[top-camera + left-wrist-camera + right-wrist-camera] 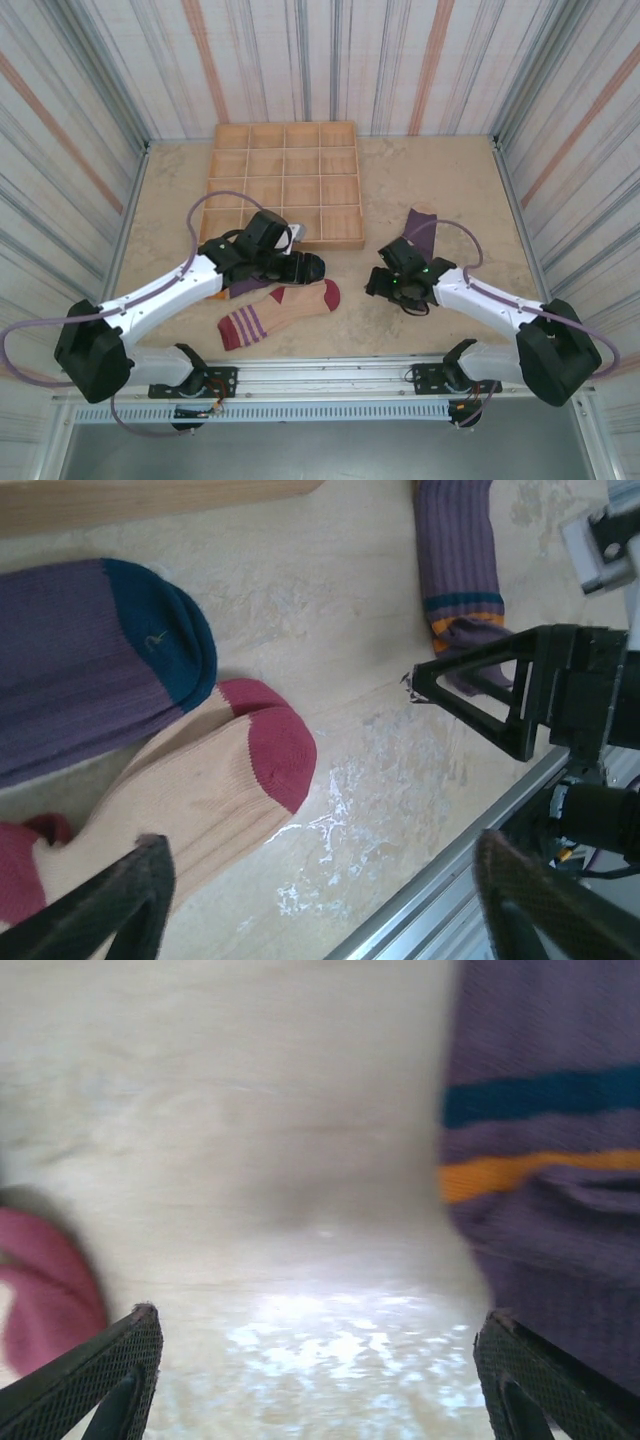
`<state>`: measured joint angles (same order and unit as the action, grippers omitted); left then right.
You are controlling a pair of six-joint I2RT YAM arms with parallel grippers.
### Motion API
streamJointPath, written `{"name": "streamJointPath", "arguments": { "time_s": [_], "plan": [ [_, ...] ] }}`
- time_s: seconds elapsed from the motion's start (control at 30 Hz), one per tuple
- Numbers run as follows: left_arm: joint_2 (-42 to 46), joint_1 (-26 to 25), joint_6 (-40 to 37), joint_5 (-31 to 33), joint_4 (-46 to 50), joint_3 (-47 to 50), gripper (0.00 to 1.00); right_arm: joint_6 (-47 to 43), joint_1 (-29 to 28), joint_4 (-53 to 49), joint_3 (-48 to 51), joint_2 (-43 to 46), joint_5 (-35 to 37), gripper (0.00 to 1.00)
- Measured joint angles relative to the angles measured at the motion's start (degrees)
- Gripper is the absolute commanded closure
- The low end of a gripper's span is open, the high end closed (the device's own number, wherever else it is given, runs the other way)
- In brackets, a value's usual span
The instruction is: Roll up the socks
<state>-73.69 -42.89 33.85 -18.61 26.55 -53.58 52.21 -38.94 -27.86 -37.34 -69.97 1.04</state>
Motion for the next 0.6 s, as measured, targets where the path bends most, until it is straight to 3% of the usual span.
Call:
{"name": "streamJointPath", "arguments": {
  "time_s": [0.1,0.23,0.4,0.6],
  "plan": [
    [-2.6,-0.7,2.2,-2.0,-3.0,0.2,0.30,-0.4,-3.0,-3.0,-4.3,1.4,5.3,0.14],
    [-7.2,-4.1,5.4,-3.1,-7.5,0.1,0.30,-0.4,-1.8,-7.6,-5.0,5.8,9.9,0.09],
    [-15.8,-9.8,12.7,-3.1,-12.7,-2.8,0.33,-0.2,3.0,-14.0,-5.0,12.4,13.6,0.05],
    [-25.1,-16.1,24.0,0.5,-21.0,-6.8,0.50,-0.3,12.9,-16.8,-5.0,23.2,13.8,0.05]
  ]
}}
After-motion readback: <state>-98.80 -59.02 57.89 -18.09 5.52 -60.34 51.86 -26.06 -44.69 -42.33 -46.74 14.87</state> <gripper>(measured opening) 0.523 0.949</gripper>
